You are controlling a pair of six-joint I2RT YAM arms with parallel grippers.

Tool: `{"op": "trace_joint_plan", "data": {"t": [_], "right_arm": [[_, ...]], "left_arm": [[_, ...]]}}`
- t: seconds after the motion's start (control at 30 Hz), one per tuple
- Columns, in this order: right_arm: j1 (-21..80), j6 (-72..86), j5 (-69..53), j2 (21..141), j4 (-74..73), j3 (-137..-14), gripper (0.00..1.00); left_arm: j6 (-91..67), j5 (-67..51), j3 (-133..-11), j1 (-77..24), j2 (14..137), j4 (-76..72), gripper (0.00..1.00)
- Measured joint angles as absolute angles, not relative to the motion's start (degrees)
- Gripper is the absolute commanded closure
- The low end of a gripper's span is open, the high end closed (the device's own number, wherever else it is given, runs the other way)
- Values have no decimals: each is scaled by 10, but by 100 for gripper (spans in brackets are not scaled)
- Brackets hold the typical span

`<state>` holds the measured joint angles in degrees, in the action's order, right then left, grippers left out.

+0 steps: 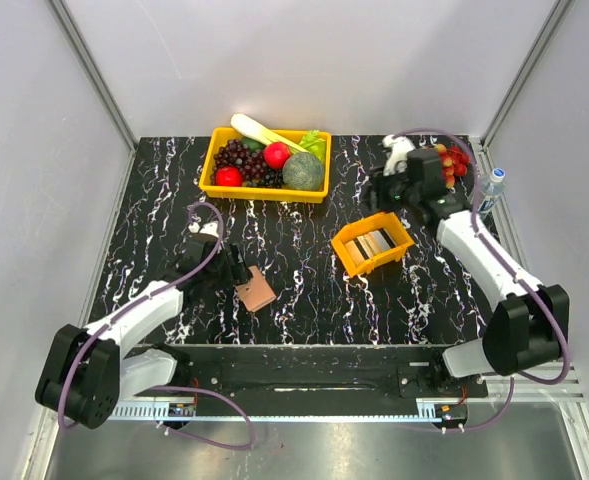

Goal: Put the credit cards into the card holder
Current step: Open the card holder at the center of the board.

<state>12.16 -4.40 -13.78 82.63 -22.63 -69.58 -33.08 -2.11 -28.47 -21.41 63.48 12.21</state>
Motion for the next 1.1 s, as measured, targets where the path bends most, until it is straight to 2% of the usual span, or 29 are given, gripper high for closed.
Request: {"op": "trace_joint_plan", "data": {"t": [0.13,0.27,0.4,0.53,0.83,0.9,1.1], "right_arm": [[247,113,-162,815,-136,-637,54],[349,246,-198,870,-67,-596,54],[365,360,-227,933,22,-537,52],[372,429,-251,1009,85,-530,50],[397,490,-298,1094,188,-556,47],[400,500,-307,1115,204,-559,48],[404,524,-328,1157,243,-559,47]], "left_arm": [[-342,-22,-281,-214,647,117,40],[-356,-22,-261,-214,642,114,43],[-371,-21,-235,-214,627,117,43],[-376,-23,-231,-213,624,113,43],[-370,-61,-231,-211,667,46,44],[-366,-73,-232,-210,680,25,51],[-358,-101,-238,-210,714,-8,62]]}}
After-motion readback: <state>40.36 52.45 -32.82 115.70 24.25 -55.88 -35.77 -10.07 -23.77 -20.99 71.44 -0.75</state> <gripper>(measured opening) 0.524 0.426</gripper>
